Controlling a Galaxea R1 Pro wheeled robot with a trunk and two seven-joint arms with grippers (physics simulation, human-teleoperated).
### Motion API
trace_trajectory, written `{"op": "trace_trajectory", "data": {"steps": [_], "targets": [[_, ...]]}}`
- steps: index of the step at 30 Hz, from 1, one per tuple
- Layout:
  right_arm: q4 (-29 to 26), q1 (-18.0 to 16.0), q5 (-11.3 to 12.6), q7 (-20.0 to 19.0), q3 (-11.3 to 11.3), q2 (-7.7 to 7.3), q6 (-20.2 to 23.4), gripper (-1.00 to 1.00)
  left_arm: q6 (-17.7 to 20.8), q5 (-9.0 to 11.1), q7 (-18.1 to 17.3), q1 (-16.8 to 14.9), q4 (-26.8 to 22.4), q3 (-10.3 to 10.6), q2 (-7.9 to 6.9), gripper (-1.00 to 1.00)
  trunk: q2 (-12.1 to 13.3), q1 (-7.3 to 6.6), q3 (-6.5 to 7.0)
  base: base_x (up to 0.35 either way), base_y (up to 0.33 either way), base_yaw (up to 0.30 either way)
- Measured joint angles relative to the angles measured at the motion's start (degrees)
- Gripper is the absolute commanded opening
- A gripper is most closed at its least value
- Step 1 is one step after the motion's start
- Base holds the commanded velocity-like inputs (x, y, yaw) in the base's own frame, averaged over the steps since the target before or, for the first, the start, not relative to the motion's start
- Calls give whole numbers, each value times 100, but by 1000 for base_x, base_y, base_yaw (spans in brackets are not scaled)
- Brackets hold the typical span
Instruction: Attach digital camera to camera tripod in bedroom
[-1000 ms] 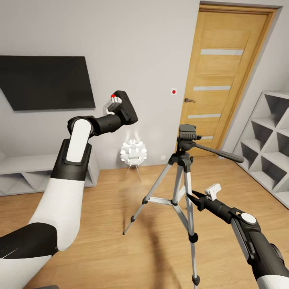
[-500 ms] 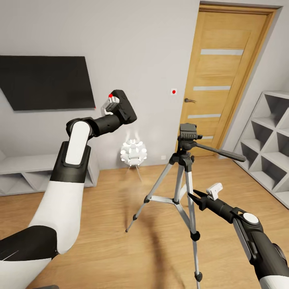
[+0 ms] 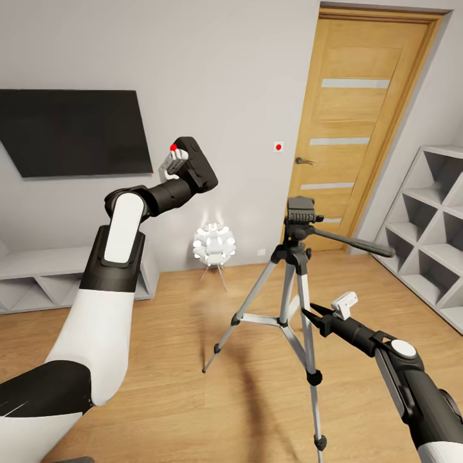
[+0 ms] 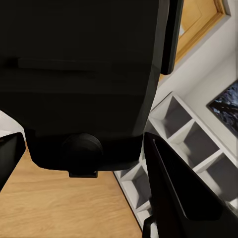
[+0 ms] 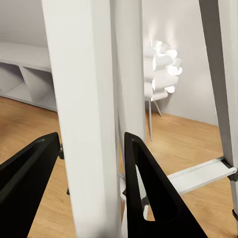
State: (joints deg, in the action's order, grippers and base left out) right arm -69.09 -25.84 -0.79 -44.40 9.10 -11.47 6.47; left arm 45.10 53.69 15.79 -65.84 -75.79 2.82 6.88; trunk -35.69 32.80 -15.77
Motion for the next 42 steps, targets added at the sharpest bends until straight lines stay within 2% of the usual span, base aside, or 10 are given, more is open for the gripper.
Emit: {"op": "trace_trajectory", "data": {"steps": [8,19,29,30,34,35,37,39,40,42], "targets": [[-300,3,-31,-11,16,-20,490,-100,1,-2,-17,-2,0,0,-4,-100,0,0,0,0,0,0],[-457,31,-87,-10,9,-16,553,-100,10,-3,-18,-4,0,3,-4,-100,1,0,-1,0,0,0],[-806,306,15,-151,12,-5,551,-100,33,-33,-35,-45,8,9,-4,-100,0,0,-1,0,0,0],[-806,315,-70,-157,11,-7,555,-100,34,-33,-35,-45,8,9,-4,-100,1,0,-1,0,0,0],[-836,333,-38,-177,26,-9,550,-100,36,-38,-34,-46,14,8,-4,-100,2,1,-1,0,0,0],[-853,334,62,-184,27,-4,566,-100,35,-37,-36,-46,16,9,-4,-100,0,0,0,0,0,0],[-843,337,-65,-178,28,-9,557,-100,36,-38,-34,-46,15,8,-4,-100,2,1,-1,0,0,0],[-856,340,33,-191,22,-3,586,-100,34,-36,-36,-47,17,9,-3,-100,0,0,-1,0,0,0],[-845,339,-80,-183,22,-9,566,-100,36,-37,-34,-46,16,8,-4,-100,2,1,-1,0,0,0],[-855,343,65,-193,16,0,582,-100,34,-36,-36,-47,18,9,-3,-100,0,0,-1,0,0,0]]}}
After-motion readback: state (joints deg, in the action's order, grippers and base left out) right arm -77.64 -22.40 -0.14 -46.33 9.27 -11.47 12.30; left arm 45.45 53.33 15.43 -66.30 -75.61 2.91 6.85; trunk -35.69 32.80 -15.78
